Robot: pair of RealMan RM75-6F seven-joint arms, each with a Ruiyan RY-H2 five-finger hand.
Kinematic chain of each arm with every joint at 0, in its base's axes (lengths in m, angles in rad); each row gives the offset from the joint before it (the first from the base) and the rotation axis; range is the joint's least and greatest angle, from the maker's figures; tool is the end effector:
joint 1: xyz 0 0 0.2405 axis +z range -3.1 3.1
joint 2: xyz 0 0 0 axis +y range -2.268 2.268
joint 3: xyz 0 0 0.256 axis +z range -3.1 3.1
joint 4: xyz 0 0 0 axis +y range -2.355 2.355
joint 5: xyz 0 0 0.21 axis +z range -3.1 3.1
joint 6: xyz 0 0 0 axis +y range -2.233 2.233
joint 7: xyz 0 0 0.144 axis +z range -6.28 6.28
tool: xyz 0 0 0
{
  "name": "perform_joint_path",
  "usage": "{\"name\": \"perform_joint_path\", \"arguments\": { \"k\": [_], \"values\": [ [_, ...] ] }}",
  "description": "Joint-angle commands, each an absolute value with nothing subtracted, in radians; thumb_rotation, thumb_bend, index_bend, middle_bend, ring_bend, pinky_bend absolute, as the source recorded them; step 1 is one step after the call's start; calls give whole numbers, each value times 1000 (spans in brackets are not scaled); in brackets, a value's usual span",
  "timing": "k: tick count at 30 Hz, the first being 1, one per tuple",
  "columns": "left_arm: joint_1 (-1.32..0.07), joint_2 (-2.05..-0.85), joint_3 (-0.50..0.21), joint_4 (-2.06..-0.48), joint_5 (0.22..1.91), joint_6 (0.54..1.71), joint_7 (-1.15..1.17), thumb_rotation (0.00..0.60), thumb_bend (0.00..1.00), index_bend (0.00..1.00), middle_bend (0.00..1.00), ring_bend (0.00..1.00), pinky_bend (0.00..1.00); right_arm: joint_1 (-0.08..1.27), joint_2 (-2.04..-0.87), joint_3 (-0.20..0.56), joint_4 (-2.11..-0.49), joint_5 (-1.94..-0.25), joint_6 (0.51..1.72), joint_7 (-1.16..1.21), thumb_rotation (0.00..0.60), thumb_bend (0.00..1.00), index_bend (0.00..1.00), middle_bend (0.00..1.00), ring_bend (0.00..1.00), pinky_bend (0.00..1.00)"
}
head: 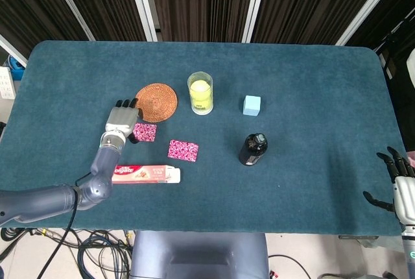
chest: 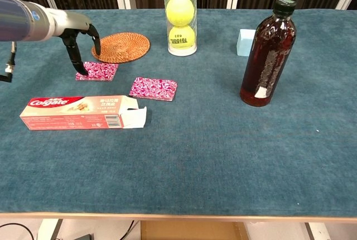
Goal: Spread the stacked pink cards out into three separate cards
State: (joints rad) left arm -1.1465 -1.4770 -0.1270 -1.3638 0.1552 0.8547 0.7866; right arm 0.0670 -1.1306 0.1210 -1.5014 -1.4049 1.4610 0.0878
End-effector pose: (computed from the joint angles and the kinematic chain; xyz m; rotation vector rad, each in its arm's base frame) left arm -0.1371 0.4288 0.0097 -1.6983 -1.0418 -0.4162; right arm -0.3424 -0.1905 0.1809 1.2483 -0.9059 0.8808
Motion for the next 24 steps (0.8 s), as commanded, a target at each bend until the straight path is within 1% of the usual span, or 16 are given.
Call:
{"name": "perform_joint_path", "arguments": {
  "k": [1,24],
  "values": [
    [-1158,-1494,-121,-1347,133,851,806,600,134,397,82,0,0,67,-1130,121,-1501,-1405,1461,89,600,113,174,63,126,236],
    [-1179,-1532,-126,-1326,91,875,855,600,136,414,83,0,0,65,-1127,121,-1498,-1409,1465,104,600,112,174,63,126,236]
  ]
}}
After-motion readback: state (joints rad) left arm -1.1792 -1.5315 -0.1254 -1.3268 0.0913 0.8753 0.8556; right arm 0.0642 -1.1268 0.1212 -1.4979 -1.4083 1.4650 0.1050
